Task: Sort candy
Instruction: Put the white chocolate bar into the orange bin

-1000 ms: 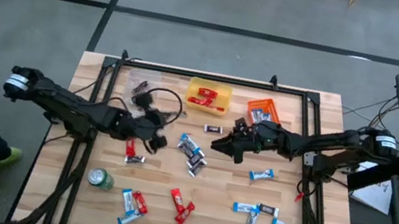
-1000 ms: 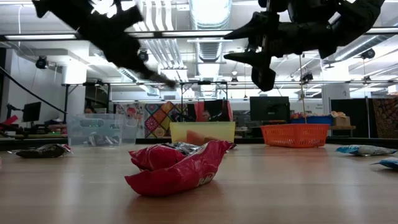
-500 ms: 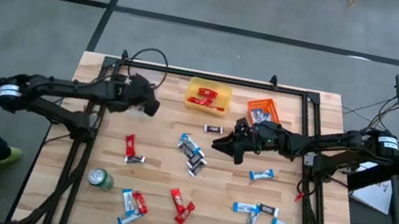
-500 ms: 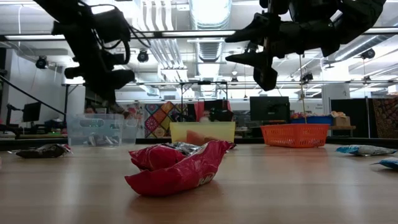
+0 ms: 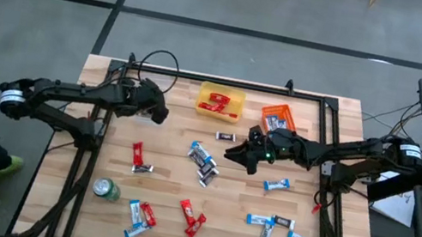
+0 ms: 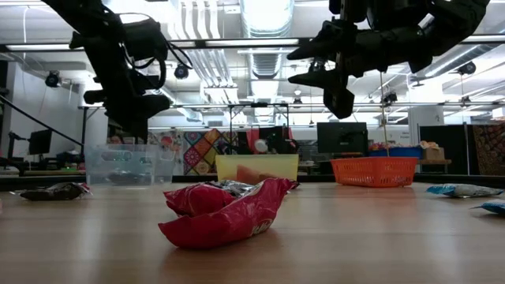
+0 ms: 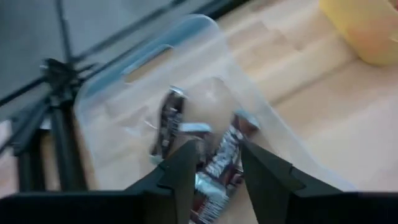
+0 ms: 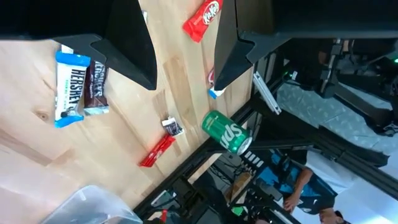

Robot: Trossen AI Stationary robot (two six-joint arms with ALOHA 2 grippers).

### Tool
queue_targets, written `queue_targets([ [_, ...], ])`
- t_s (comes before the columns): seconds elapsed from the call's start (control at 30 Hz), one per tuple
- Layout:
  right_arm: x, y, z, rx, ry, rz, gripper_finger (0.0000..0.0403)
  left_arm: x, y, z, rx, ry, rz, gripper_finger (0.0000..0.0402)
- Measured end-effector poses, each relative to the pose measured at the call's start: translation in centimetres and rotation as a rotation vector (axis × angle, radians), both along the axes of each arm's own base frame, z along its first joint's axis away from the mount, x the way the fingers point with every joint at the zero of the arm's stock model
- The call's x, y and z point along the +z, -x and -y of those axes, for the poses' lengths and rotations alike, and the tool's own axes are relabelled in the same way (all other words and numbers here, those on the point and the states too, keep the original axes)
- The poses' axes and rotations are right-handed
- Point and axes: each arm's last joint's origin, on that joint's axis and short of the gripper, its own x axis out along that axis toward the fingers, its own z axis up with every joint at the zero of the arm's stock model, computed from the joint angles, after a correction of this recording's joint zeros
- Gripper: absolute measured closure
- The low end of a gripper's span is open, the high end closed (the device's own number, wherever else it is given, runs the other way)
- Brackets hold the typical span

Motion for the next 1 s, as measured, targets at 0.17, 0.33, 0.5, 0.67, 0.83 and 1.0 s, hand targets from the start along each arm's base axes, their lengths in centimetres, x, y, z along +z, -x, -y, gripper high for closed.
queue_targets([
  [0.17, -0.2, 0.1, -0.4, 0.062, -0.018, -0.023, 0.0257, 0.1, -0.6, 0.8, -0.105, 0.087, 0.051, 0.0272],
  [0.33, -1.3, 0.4, -0.3, 0.034, -0.074, -0.254, 0.0257, 1.4, -2.3, 2.8, -0.235, 0.077, 0.129, 0.0272],
  [0.5, -1.8, 1.5, -0.7, -0.066, 0.010, -0.682, 0.0257, 2.7, -4.2, 5.5, -0.444, -0.006, 0.234, 0.0271],
  [0.67, -0.5, 3.1, -1.7, 0.123, 0.290, -0.935, 0.0257, 3.6, -5.3, 7.8, -0.609, -0.074, 0.304, 0.0271],
  [0.83, -0.8, 5.2, -3.2, 0.415, 0.509, -1.103, 0.0257, 4.1, -5.7, 8.9, -0.676, -0.106, 0.356, 0.0271],
  [1.0, -1.6, 5.9, -3.9, 0.431, 0.550, -1.142, 0.0257, 4.1, -5.8, 9.1, -0.683, -0.106, 0.357, 0.0271],
])
